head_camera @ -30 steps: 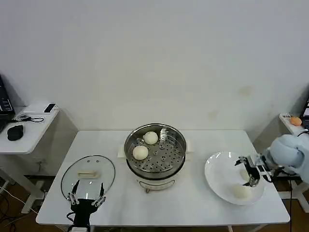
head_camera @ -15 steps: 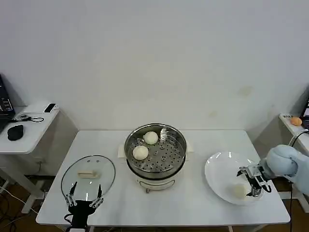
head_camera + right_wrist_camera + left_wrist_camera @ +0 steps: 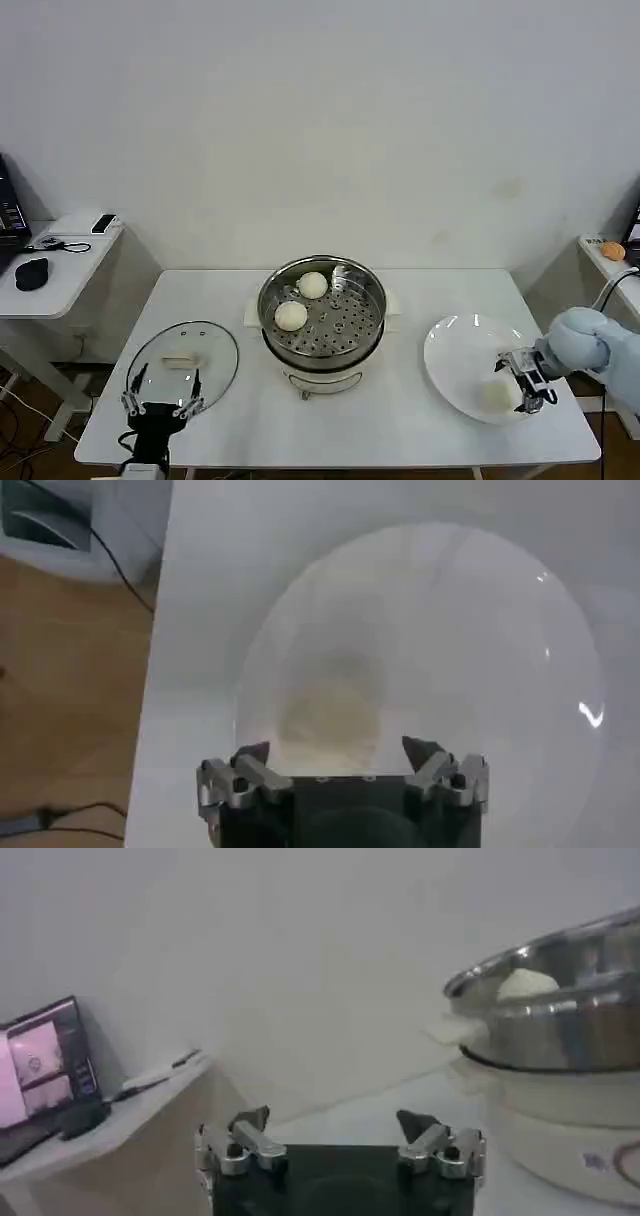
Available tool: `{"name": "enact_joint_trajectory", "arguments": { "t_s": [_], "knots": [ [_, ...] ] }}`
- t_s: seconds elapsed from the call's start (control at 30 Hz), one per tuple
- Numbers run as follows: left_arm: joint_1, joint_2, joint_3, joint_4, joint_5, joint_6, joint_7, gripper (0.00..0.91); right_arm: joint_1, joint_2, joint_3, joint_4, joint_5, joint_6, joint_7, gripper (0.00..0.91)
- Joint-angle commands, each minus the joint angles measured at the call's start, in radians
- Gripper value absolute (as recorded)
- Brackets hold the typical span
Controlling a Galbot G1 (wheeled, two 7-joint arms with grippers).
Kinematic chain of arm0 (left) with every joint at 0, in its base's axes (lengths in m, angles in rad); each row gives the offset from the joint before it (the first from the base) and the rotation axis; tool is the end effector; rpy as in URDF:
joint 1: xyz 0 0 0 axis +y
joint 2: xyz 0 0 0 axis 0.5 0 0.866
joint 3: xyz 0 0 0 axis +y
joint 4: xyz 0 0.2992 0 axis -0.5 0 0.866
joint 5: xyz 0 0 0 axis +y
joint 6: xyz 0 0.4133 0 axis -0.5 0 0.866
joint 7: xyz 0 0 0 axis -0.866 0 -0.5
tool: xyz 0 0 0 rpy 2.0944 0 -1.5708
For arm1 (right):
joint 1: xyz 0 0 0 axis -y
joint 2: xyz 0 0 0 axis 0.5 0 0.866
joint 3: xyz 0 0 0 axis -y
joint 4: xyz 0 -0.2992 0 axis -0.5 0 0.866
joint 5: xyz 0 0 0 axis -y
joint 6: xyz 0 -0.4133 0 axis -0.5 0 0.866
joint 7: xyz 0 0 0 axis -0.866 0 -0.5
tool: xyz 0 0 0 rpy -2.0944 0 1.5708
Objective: Take steamed baozi put them in steamer then cover it.
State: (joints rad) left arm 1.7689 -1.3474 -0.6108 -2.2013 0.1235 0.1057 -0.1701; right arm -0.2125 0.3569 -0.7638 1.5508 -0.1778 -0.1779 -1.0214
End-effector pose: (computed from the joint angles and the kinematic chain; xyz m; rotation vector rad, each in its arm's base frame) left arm 0.2181 0.0407 -0.2555 0.1630 -2.9364 -0.5514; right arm 0.4327 -0.1495 -0.2361 1.2666 -1.2283 1.4242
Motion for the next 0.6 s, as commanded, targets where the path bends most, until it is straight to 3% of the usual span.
{"name": "enact_joint_trajectory", "arguments": {
  "t_s": [0.03,0.4,0.6],
  "knots": [
    [0.004,0.006,-0.027,-0.060,-0.041,0.022,0.002,0.907,-0.023,0.005,0.014,-0.007,-0.014,-0.007,-0.003,0.786],
    [0.005,-0.003,-0.023,-0.059,-0.036,0.022,0.001,0.907,-0.024,0.008,0.013,-0.011,-0.007,-0.017,-0.011,0.665],
    [0.007,-0.004,-0.022,-0.060,-0.034,0.020,0.001,0.907,-0.023,0.021,0.022,-0.027,-0.005,-0.013,-0.018,0.645]
  ]
}}
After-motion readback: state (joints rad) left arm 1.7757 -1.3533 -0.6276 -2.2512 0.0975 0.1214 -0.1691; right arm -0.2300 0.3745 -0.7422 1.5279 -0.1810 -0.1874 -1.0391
